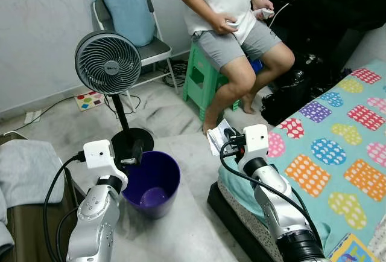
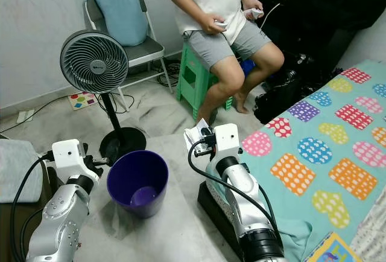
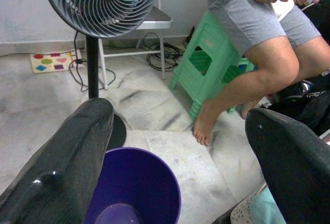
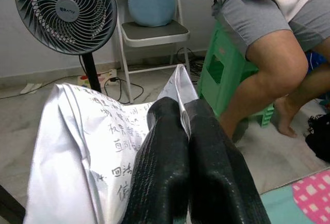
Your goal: Clean up the room
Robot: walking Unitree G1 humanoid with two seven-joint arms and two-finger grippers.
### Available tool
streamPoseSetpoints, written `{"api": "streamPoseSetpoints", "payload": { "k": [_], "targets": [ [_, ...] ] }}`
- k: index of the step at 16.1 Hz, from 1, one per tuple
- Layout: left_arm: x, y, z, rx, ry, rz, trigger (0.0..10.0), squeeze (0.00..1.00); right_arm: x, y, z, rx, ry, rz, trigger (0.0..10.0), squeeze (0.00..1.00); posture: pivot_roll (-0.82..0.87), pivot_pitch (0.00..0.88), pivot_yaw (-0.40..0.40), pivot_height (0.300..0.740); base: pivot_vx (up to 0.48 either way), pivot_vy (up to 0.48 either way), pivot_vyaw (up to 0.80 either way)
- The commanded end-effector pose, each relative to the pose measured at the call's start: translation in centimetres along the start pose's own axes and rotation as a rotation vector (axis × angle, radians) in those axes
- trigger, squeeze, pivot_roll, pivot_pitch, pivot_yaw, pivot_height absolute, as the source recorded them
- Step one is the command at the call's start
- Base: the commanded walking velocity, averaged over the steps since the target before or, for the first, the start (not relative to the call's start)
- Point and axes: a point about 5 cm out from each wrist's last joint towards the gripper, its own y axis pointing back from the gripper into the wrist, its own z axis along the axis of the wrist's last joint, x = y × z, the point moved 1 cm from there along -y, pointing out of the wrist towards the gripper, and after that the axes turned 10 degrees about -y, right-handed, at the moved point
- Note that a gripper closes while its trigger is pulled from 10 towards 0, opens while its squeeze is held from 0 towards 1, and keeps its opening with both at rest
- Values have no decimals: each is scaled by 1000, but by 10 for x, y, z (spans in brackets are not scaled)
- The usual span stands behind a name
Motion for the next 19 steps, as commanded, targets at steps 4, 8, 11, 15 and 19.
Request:
{"api": "streamPoseSetpoints", "payload": {
  "k": [4,8,11,15,19],
  "targets": [
    [-1,1,4,-11,-8,-19,10000,0,3,0,4,-10,5,17,10000,0,-89,11,-23,740,368,0,0],
    [-1,1,3,-7,0,-17,10000,0,4,-1,4,-8,7,25,10000,0,-86,15,-29,740,378,0,0],
    [0,1,3,5,6,-6,10000,0,4,-1,5,-9,1,26,10000,0,-86,24,-29,740,246,0,0],
    [2,0,4,-1,13,18,10000,0,5,-2,5,-6,7,36,10000,0,-81,28,-34,740,0,0,195],
    [3,-1,4,1,11,14,10000,0,6,-3,4,-6,3,34,10000,0,-80,30,-29,740,0,0,781]
  ]
}}
